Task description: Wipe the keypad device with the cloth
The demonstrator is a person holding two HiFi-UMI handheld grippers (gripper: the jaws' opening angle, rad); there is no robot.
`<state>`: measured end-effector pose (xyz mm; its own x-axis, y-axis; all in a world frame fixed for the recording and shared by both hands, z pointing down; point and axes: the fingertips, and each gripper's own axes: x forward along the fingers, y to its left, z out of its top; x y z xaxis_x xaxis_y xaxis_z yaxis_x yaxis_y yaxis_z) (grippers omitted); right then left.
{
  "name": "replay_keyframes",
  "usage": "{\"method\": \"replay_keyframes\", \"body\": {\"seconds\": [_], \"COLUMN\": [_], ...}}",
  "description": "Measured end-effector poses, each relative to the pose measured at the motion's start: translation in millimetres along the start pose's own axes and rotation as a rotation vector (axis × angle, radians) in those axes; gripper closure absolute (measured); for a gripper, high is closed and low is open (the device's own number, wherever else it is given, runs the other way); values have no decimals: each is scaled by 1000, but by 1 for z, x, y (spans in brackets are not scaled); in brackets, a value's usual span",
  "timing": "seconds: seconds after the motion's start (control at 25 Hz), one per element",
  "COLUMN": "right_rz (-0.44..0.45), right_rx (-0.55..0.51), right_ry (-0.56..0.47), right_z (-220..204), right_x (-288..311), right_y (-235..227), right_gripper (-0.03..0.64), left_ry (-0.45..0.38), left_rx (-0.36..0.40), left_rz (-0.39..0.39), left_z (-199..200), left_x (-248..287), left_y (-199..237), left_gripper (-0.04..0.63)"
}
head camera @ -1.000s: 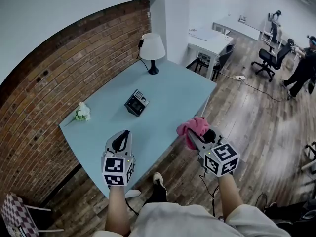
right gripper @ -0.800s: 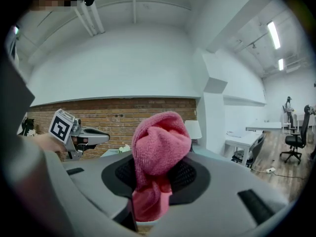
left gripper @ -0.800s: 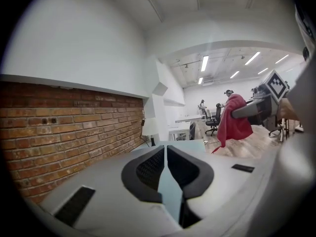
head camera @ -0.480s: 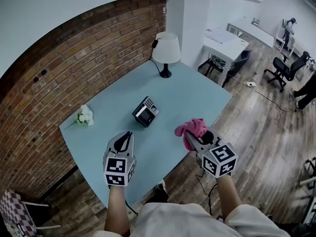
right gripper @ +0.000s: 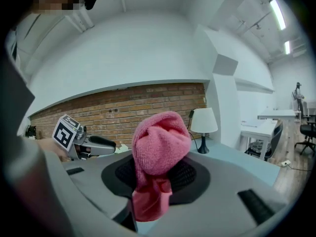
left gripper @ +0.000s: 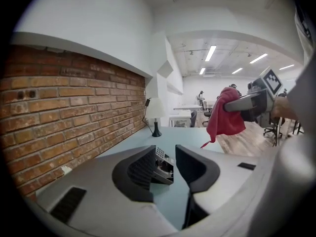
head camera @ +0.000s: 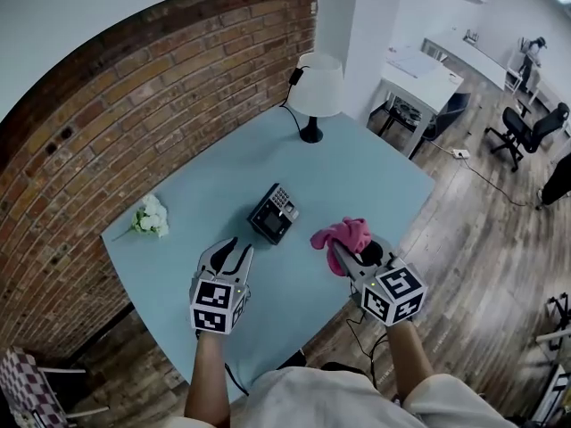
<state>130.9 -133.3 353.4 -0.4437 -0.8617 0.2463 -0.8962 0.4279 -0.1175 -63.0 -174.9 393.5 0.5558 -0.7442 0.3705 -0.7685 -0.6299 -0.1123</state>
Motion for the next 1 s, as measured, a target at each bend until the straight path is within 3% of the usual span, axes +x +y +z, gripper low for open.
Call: {"method": "replay_keyframes", "body": {"seconds": [0.28, 0.68, 1.0], "right_rz": [21, 133, 219], "right_rx": [1, 16, 7], "right_ry": [19, 61, 95], "right_z": [-19, -42, -63], "right_x": [60, 136, 191], "right_y": [5, 10, 14], "right_gripper": [479, 477, 477], "left_ry": [26, 88, 136], "left_rx": [-41, -136, -215], "left_rz": [-38, -98, -100], "left_z": [-30, -80, -119], "left_x": [44, 110, 146], "left_y": [30, 49, 59], "left_gripper": [432, 382, 371]}}
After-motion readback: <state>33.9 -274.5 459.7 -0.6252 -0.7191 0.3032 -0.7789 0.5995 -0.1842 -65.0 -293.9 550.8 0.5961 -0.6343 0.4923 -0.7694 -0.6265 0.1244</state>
